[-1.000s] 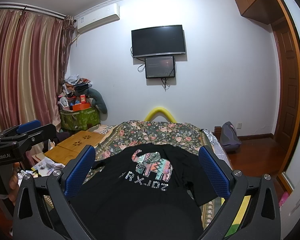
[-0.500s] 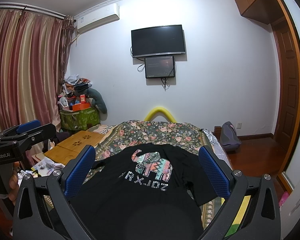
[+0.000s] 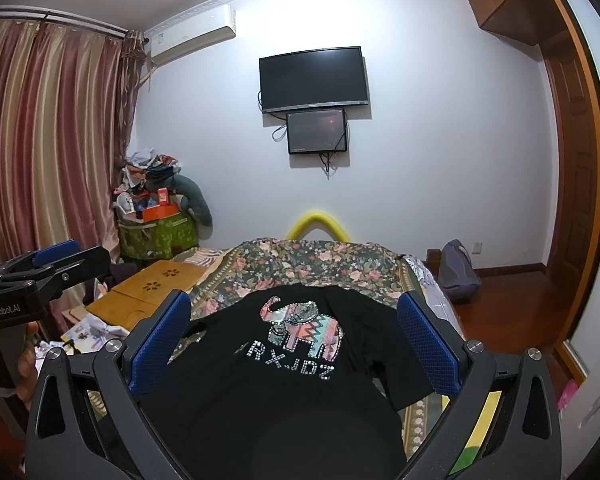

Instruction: Fold small clothes

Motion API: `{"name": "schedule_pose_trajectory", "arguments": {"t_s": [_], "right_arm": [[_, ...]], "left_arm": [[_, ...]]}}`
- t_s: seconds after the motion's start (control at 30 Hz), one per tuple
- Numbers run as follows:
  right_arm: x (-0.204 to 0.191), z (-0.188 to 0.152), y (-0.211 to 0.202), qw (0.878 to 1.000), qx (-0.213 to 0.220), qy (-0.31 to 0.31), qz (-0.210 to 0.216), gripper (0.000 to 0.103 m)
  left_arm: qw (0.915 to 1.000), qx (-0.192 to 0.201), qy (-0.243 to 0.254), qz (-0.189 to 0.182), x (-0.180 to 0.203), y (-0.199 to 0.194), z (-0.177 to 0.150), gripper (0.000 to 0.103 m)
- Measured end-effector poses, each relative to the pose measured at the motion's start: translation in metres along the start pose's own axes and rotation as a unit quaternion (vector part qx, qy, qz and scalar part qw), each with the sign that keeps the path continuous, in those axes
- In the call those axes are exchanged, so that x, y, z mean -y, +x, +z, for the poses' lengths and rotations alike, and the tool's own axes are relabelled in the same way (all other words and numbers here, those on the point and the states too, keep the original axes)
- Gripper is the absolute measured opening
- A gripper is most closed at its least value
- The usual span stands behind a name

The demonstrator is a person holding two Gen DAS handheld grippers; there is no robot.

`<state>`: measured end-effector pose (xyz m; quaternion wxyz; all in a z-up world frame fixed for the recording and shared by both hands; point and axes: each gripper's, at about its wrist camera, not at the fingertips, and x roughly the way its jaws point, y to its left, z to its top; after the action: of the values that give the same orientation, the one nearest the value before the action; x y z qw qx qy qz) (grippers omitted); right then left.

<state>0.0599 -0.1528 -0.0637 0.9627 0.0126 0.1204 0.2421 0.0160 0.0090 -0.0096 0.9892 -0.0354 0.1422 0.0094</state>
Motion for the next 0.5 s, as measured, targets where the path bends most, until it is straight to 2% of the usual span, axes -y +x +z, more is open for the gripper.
{"name": "schedule_pose_trajectory", "arguments": {"t_s": [0.17,0.37,0.5], "right_arm": [[0.002,0.001,0.009,1.0,-0.009,-0.003,-0.005,0.102],[0.019,-0.001,0.036,0.999,-0.029,-0.005,-0.033,0.102],[0.037,-0.001,0.061,0.998,-0.049,-0.013,-0.045,0.102]], "left_arm": [[0.9999,-0.012,0.001,0.003,-0.006,0.015,0.003,0.103],[0.999,-0.032,-0.003,0.031,-0.033,0.054,0.007,0.103],[0.9963,-0.059,0.0,0.063,-0.062,0.093,0.011,0.103]]}}
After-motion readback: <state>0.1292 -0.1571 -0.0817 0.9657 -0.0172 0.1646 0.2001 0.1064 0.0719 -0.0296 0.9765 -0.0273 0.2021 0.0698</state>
